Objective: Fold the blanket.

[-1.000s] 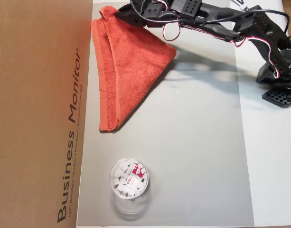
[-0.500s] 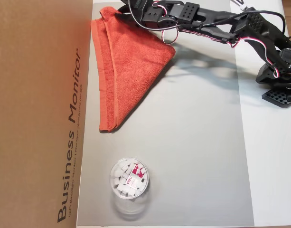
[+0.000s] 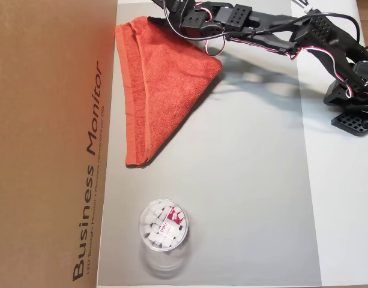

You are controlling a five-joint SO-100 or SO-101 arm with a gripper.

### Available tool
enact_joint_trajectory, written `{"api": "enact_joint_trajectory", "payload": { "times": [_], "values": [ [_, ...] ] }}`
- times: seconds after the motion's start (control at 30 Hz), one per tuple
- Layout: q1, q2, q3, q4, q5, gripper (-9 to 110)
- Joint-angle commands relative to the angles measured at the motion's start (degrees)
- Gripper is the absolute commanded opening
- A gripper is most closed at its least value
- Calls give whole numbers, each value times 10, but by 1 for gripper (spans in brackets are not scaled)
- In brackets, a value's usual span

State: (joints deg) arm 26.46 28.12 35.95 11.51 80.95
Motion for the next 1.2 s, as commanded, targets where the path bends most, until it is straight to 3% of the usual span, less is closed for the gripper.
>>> {"api": "enact_joint_trajectory", "payload": {
  "times": [0.0,0.5,1.17],
  "values": [
    [-4,26,-31,-4,1,19],
    [-35,206,126,115,1,0],
    [-91,264,404,122,-1,0]
  ]
}}
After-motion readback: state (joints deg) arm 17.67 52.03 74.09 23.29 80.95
